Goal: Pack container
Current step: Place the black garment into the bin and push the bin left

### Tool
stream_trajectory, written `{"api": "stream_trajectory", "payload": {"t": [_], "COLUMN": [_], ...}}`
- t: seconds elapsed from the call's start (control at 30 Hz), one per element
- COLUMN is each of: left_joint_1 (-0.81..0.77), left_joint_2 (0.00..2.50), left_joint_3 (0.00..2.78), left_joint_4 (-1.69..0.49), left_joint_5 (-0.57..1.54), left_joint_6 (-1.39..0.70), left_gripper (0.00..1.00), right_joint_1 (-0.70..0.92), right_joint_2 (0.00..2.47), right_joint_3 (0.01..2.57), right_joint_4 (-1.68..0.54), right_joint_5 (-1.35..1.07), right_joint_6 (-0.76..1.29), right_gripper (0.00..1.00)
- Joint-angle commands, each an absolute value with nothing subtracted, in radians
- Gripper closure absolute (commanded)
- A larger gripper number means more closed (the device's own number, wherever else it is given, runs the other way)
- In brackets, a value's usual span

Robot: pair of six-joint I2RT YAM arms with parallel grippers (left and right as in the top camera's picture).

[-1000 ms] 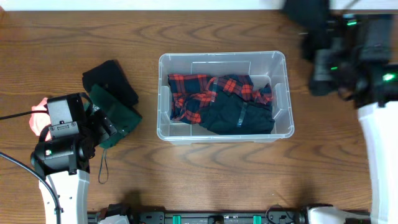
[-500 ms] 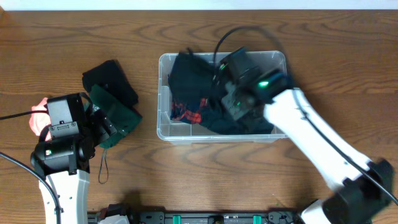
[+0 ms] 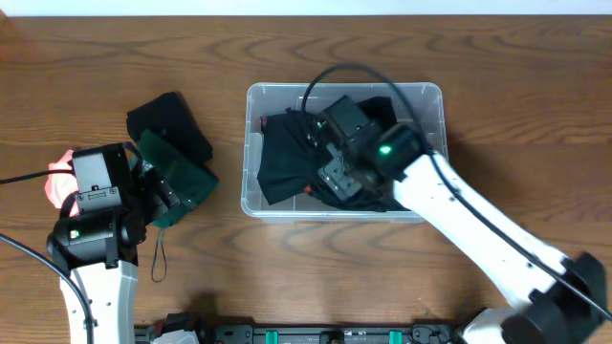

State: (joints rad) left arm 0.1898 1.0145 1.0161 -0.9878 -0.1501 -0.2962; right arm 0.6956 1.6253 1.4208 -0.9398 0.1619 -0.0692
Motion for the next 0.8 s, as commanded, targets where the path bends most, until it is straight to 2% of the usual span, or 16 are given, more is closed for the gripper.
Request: {"api": "stream_trajectory", "payload": {"t": [0.0,0.07,0.1,0.13,0.23,0.37,0.57,0.7,0.77], "left_joint_1": [0.195,0.195,0.195,0.195,0.195,0.195,0.195,0.195,0.195], "left_joint_2": [1.018,1.018,1.018,1.018,1.018,1.018,1.018,1.018,1.018], "left_joint_3": [1.036,1.036,1.036,1.036,1.036,1.036,1.036,1.036,1.036], "left_joint_4": [-0.990,-0.990,-0.990,-0.990,-0.990,-0.990,-0.990,-0.990,-0.990], "left_joint_5": [-0.165,-0.165,-0.165,-0.165,-0.165,-0.165,-0.165,-0.165,-0.165], "left_joint_6": [-0.313,-0.313,-0.313,-0.313,-0.313,-0.313,-0.313,-0.313,-0.313], "left_gripper": [0.02,0.02,0.02,0.02,0.02,0.02,0.02,0.02,0.02], "right_joint_1": [0.667,0.660,0.656,0.654,0.655,0.655,0.636,0.578,0.538], "right_joint_2": [1.552,1.554,1.565,1.572,1.616,1.678,1.714,1.716,1.713], "right_joint_3": [1.460,1.460,1.456,1.451,1.418,1.325,1.159,1.125,1.132], "right_joint_4": [-0.886,-0.877,-0.884,-0.895,-0.957,-1.041,-0.976,-0.885,-0.851], "right_joint_5": [0.189,0.171,0.151,0.132,0.064,0.010,0.014,0.064,0.078], "right_joint_6": [-0.064,-0.049,-0.036,-0.028,0.003,0.084,0.127,0.127,0.125], "right_gripper": [0.24,0.45,0.62,0.73,0.87,0.92,0.90,0.78,0.65]}}
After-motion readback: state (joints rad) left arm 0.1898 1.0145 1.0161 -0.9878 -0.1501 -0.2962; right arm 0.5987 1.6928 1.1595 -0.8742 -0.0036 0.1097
